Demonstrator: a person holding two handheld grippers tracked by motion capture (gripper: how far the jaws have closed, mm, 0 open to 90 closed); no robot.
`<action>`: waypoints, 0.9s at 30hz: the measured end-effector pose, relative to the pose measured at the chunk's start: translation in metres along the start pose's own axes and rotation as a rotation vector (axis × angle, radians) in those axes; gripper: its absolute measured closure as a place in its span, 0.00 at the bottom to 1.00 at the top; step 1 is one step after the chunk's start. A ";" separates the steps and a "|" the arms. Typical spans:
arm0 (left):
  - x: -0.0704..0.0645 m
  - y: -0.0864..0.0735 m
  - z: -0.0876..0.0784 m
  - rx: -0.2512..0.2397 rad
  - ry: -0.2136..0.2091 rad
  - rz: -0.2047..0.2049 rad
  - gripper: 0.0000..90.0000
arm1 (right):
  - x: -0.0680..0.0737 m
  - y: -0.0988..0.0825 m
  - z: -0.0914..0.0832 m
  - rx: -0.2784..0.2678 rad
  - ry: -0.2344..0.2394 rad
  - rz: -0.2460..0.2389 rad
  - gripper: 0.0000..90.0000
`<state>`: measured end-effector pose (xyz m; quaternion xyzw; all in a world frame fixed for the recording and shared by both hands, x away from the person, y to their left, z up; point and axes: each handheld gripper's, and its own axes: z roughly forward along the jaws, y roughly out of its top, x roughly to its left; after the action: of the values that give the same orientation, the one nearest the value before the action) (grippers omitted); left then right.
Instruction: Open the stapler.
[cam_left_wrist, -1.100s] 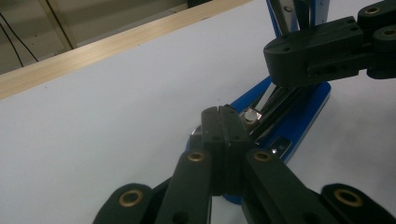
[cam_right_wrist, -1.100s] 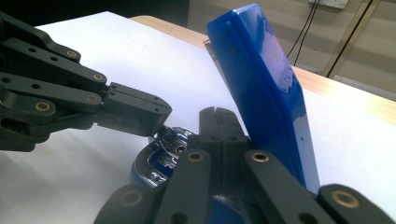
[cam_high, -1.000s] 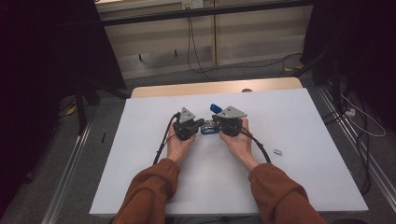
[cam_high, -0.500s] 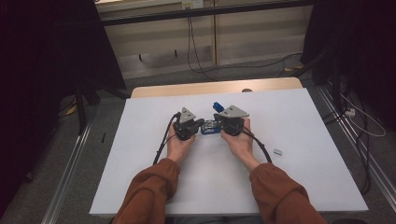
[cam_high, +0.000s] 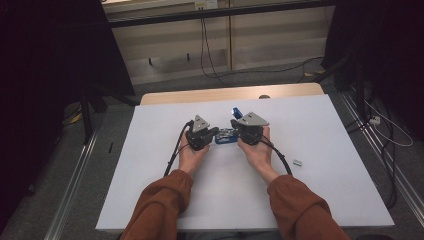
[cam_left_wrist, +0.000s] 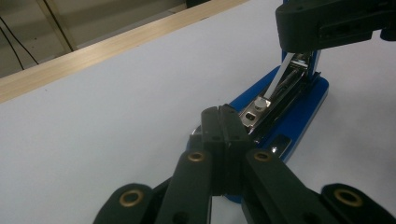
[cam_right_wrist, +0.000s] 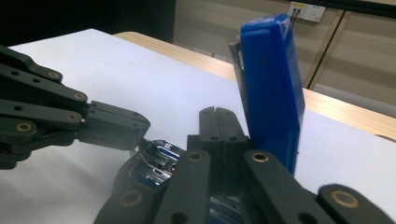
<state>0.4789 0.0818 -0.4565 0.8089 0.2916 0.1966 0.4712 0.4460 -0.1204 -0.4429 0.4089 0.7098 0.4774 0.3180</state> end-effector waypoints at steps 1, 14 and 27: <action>0.000 0.000 0.000 0.000 0.000 -0.001 1.00 | 0.000 0.000 0.000 -0.004 -0.007 -0.008 1.00; -0.001 0.000 0.000 0.002 0.005 0.002 1.00 | -0.002 0.003 -0.003 -0.006 -0.011 -0.002 1.00; 0.000 0.000 0.000 0.004 0.000 0.005 1.00 | -0.007 0.007 -0.010 -0.007 -0.056 0.016 1.00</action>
<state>0.4792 0.0818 -0.4560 0.8104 0.2901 0.1974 0.4691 0.4432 -0.1294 -0.4323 0.4269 0.6956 0.4707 0.3353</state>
